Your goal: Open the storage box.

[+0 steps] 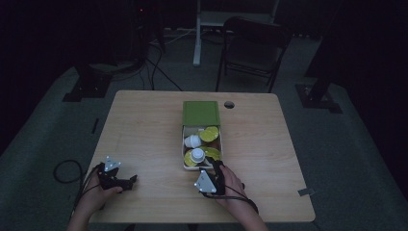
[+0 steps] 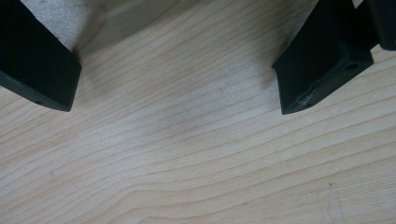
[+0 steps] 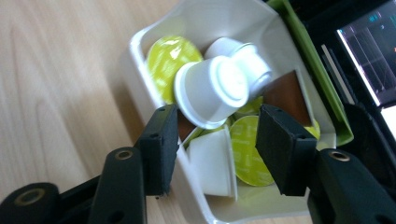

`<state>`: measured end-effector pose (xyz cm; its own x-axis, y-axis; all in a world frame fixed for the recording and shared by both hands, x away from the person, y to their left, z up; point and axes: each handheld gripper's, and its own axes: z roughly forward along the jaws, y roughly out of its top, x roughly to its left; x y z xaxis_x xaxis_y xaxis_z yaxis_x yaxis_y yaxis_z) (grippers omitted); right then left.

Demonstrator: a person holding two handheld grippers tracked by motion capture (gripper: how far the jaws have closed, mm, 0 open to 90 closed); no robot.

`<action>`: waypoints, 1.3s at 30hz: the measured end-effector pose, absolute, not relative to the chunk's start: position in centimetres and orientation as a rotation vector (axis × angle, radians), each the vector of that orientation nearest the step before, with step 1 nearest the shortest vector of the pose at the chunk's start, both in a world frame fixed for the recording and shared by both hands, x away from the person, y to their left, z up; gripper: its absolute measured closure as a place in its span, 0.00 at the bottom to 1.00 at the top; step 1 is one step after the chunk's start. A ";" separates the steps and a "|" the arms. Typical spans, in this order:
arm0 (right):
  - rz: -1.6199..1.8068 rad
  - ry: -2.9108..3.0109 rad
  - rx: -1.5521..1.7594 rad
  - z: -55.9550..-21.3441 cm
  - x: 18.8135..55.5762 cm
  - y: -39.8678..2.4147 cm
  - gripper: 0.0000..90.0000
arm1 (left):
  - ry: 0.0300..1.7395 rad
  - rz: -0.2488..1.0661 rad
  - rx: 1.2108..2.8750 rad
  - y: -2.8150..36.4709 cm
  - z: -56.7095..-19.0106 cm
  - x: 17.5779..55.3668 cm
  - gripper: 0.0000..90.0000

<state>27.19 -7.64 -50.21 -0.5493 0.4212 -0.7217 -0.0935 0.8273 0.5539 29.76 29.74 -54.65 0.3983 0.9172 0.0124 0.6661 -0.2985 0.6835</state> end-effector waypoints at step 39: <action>1.151 1.770 0.863 -46.9 29.3 -15.1 0.42 | 1.345 0.547 2.064 29.7 -54.6 29.8 0.00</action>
<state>29.32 -15.11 -46.87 -0.4155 0.8678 -0.2727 0.1023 0.3424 0.9340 29.77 29.75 -54.65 0.3990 0.9169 0.0132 0.6658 -0.2996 0.6833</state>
